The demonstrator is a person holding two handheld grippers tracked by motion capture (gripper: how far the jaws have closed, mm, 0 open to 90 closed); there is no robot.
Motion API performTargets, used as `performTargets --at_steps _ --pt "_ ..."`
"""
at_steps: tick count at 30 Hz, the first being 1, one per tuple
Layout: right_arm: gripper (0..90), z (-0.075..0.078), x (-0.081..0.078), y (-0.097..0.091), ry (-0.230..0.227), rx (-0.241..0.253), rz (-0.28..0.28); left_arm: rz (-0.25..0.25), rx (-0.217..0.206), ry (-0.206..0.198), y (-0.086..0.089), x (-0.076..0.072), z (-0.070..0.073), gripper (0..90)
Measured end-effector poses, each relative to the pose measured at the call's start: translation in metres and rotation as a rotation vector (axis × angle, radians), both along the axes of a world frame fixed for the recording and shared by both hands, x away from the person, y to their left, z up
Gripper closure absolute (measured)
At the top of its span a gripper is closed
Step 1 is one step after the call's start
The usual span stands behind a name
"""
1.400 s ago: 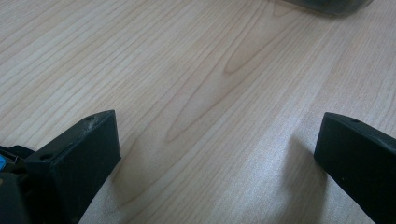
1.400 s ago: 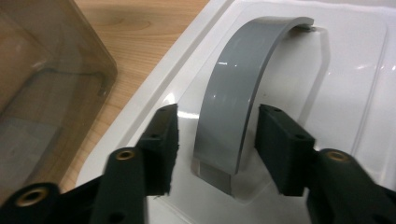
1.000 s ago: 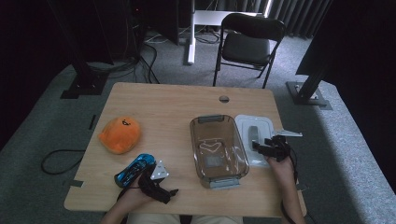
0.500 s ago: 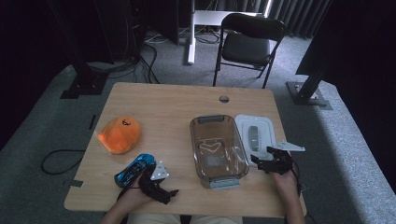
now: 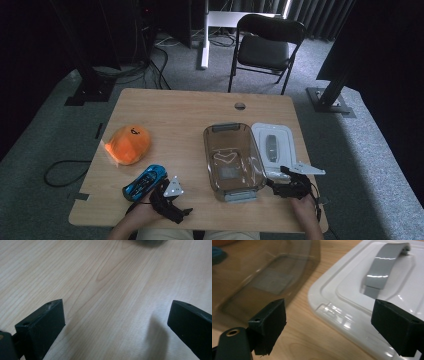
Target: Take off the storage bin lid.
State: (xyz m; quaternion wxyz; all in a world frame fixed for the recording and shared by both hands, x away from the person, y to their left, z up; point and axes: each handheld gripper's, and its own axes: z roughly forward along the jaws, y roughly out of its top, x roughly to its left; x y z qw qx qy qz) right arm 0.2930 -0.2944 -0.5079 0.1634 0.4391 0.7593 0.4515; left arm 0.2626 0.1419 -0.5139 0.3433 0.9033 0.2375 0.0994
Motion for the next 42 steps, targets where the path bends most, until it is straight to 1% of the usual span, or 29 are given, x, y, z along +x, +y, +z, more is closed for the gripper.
performTargets --at_steps 5,7,9,11,13,15,16,22,25,29,32,34,36,38,40,42 --pt "12.6 -0.002 -0.003 0.002 0.005 -0.011 0.008 0.026 -0.01 -0.002 0.007 0.002 0.014 1.8" --pt "12.6 -0.003 -0.003 0.002 0.008 -0.017 -0.005 0.034 -0.018 -0.012 0.01 0.002 0.02 1.8" --pt "12.6 -0.005 -0.003 0.002 0.013 -0.003 0.003 0.047 -0.026 -0.016 0.015 0.003 0.026 1.8" --pt "12.6 -0.005 -0.004 0.004 0.012 -0.019 0.005 0.063 -0.034 -0.016 0.021 0.005 0.032 1.8" --pt "12.6 -0.006 -0.004 0.006 0.01 -0.012 0.024 0.085 -0.044 -0.022 0.028 0.007 0.038 1.8" --pt "12.6 -0.006 -0.005 0.007 0.003 -0.013 0.03 0.104 -0.05 -0.028 0.035 0.009 0.042 1.8" --pt "12.6 -0.006 -0.005 0.008 0.003 -0.006 0.037 0.115 -0.053 -0.034 0.039 0.01 0.044 1.8" --pt "12.6 -0.006 -0.004 0.011 -0.008 -0.005 0.051 0.18 -0.044 -0.058 0.061 0.015 0.055 1.8" --pt "12.7 -0.008 -0.003 0.012 -0.016 -0.005 0.051 0.21 -0.049 -0.063 0.073 0.019 0.058 1.8" --pt "12.7 -0.008 -0.001 0.014 -0.02 -0.004 0.057 0.25 -0.045 -0.068 0.088 0.026 0.062 1.8" --pt "12.6 -0.007 0.0 0.016 -0.026 -0.003 0.061 0.282 -0.061 -0.08 0.099 0.032 0.066 1.9" --pt "12.6 -0.007 0.0 0.017 -0.026 -0.002 0.061 0.312 -0.071 -0.089 0.107 0.037 0.069 1.8" --pt "12.6 -0.006 0.001 0.018 -0.03 0.005 0.064 0.334 -0.061 -0.103 0.113 0.042 0.072 1.8" --pt "12.7 -0.006 0.002 0.019 -0.028 0.006 0.064 0.365 -0.075 -0.11 0.12 0.047 0.074 1.9" --pt "12.6 -0.006 0.002 0.019 -0.028 0.016 0.066 0.396 -0.08 -0.105 0.127 0.054 0.075 1.9" --pt "12.6 -0.006 0.003 0.019 -0.028 0.011 0.063 0.426 -0.072 -0.109 0.132 0.06 0.075 1.9"
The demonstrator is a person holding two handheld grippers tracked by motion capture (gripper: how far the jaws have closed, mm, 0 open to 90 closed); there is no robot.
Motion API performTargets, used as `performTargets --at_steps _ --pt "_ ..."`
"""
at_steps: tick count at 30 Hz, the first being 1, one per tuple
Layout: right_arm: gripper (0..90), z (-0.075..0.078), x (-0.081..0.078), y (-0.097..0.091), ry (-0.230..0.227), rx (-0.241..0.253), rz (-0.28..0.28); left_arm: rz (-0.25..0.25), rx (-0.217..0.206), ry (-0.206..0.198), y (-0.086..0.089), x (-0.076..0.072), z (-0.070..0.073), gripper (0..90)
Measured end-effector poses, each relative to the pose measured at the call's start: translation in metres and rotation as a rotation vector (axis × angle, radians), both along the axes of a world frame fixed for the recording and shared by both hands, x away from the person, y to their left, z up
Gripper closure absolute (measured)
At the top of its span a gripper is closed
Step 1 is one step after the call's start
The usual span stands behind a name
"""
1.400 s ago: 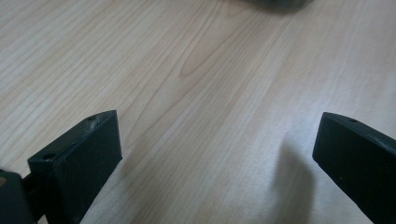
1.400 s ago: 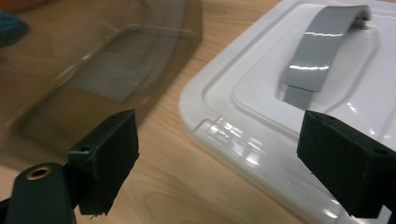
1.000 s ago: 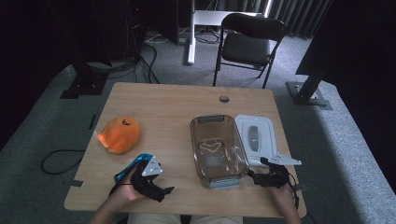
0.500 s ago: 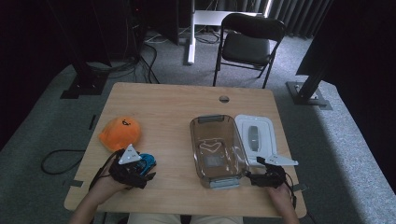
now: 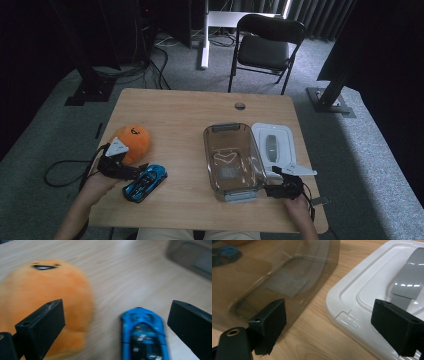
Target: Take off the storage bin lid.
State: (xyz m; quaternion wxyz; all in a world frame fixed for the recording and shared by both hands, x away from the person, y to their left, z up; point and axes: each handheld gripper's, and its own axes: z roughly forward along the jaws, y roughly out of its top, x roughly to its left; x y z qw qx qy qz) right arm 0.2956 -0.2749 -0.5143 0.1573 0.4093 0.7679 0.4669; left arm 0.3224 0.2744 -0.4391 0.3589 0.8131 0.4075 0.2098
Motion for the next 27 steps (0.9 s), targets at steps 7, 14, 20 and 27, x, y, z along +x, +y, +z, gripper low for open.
performTargets --at_steps 7,14,20,27 --pt "13.2 -0.002 0.001 0.002 0.008 -0.005 0.011 0.075 0.011 -0.019 0.018 0.017 0.005 1.9" --pt "13.2 -0.001 0.003 0.001 0.009 0.004 0.012 0.114 0.018 -0.008 0.038 0.036 0.007 5.4" --pt "13.3 0.0 0.005 0.002 0.011 0.012 0.009 0.108 0.044 0.013 0.05 0.051 -0.001 5.5" --pt "13.3 0.0 0.005 0.001 0.017 0.012 0.01 0.119 0.031 0.072 0.059 0.062 -0.017 7.3"
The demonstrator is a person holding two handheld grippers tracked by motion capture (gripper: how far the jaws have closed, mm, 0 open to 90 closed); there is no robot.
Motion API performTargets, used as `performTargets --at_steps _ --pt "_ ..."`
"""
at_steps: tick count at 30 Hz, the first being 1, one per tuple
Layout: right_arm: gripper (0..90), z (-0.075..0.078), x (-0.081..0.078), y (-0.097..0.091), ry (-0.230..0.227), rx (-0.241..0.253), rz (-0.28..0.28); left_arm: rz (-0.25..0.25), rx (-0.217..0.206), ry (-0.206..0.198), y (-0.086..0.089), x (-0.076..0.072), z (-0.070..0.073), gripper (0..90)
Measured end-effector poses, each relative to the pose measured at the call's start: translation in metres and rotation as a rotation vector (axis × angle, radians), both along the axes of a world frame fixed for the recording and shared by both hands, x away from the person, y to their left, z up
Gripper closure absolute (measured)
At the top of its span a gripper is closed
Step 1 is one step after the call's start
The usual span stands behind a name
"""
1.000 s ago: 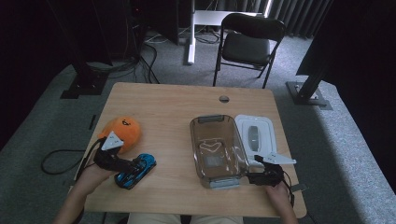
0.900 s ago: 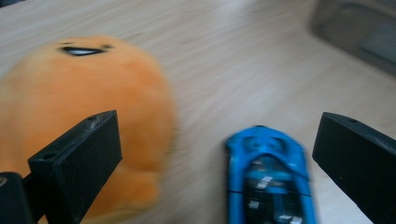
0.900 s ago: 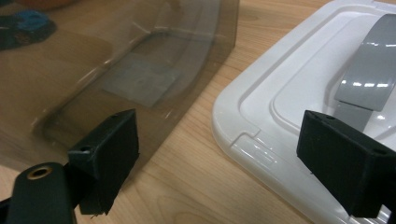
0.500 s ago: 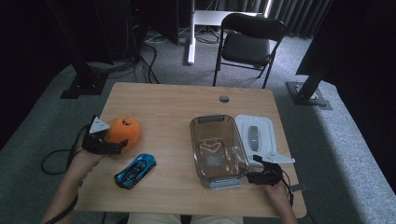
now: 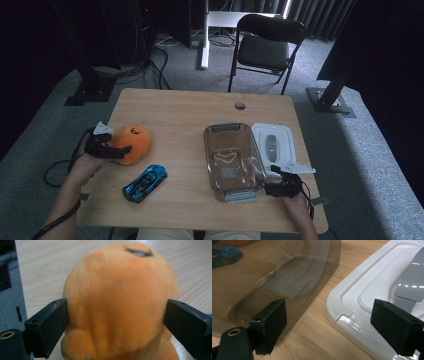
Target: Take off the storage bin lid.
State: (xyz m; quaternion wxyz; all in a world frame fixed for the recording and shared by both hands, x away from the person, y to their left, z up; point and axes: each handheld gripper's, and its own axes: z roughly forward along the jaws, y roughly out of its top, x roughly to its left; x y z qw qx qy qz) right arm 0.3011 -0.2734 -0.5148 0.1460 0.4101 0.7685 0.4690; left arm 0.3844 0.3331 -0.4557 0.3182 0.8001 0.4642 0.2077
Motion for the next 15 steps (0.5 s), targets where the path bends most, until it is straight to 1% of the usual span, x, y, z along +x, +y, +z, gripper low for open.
performTargets --at_steps 1,2,3,5,6,7,8,10,13,15 --pt "13.4 0.0 0.0 0.0 0.001 0.0 0.0 0.0 -0.005 0.003 0.0 0.0 -0.001 10.5" --pt "13.4 0.0 0.0 0.0 0.001 0.001 0.0 0.001 -0.005 0.006 0.0 0.0 -0.003 11.3" --pt "13.4 0.0 0.0 0.0 0.0 0.0 -0.001 0.007 0.004 0.002 0.0 -0.001 -0.004 12.9" --pt "13.4 0.0 -0.001 0.0 0.0 0.001 -0.001 0.011 0.006 0.016 0.0 0.0 -0.006 16.2" --pt "13.4 -0.001 -0.001 0.0 0.002 0.0 0.001 0.017 0.023 0.02 -0.001 0.0 -0.008 19.8" --pt "13.4 -0.001 -0.001 0.001 0.0 -0.002 0.002 0.024 0.028 0.029 -0.001 0.001 -0.009 22.3" --pt "13.4 -0.001 -0.001 0.001 0.0 -0.003 0.003 0.022 0.02 0.035 0.0 0.001 -0.011 25.5" --pt "13.4 -0.001 -0.001 0.002 -0.001 -0.005 0.004 0.027 0.02 0.041 0.001 0.001 -0.012 31.2" --pt "13.4 -0.002 -0.002 0.003 -0.001 -0.003 0.008 0.017 0.037 0.038 0.0 -0.002 -0.012 44.7" --pt "13.4 -0.002 -0.002 0.004 -0.002 -0.004 0.01 0.02 0.037 0.029 -0.001 -0.003 -0.01 52.3"
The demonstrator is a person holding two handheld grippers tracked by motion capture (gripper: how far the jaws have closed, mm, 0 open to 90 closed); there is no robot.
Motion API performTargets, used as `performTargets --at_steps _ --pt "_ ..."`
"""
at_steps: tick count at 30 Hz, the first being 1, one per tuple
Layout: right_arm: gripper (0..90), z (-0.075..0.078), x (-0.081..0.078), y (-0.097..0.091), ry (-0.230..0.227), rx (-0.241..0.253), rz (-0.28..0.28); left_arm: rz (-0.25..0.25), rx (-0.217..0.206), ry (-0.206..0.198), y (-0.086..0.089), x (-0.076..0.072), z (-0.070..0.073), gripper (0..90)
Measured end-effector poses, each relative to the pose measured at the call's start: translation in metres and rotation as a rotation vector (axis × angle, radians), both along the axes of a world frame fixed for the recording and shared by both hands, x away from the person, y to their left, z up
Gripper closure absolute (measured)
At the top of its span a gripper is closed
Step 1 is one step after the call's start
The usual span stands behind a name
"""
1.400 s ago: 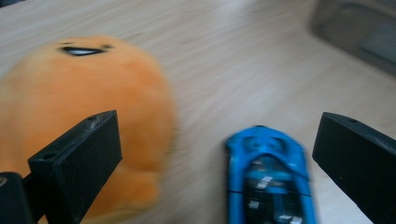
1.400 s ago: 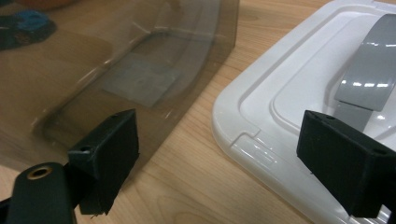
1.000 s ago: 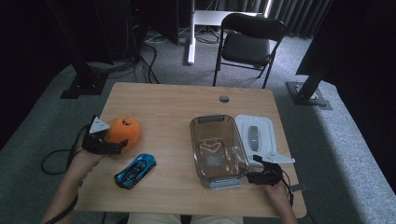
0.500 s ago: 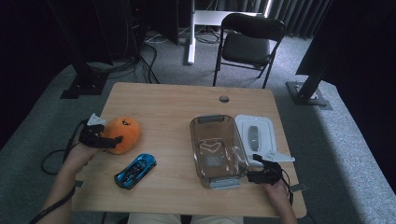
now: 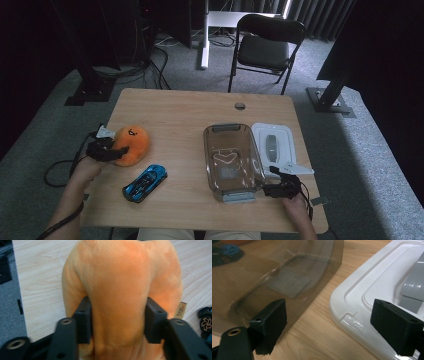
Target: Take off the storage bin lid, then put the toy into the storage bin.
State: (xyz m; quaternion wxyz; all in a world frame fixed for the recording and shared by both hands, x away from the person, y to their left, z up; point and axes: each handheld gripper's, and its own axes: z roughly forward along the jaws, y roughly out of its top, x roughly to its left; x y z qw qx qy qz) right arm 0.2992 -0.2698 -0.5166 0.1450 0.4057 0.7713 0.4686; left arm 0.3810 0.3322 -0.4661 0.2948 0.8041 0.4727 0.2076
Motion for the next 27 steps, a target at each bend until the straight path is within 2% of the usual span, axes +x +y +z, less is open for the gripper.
performTargets --at_steps 5,7,11,15,20,25,27 --pt "13.4 0.0 0.0 0.002 0.007 -0.007 0.005 0.006 -0.024 -0.016 -0.001 -0.002 0.004 64.5" --pt "13.4 0.001 0.0 0.003 0.004 -0.01 0.008 0.01 -0.029 -0.019 -0.002 -0.003 0.005 66.4" --pt "13.4 0.002 0.0 0.006 -0.003 -0.01 0.007 0.02 -0.054 -0.012 -0.002 -0.004 0.008 67.0" --pt "13.4 0.003 0.0 0.011 -0.015 -0.01 0.01 0.028 -0.072 -0.03 -0.001 -0.005 0.012 68.7" --pt "13.4 0.004 0.001 0.018 -0.017 -0.012 0.023 0.01 -0.084 -0.043 -0.003 -0.007 0.016 70.7" --pt "13.3 0.004 0.003 0.029 -0.019 -0.03 0.048 0.01 -0.117 -0.066 -0.005 -0.008 0.03 70.6" --pt "13.3 0.004 0.003 0.03 -0.022 -0.033 0.053 0.004 -0.118 -0.076 -0.006 -0.009 0.035 70.6"
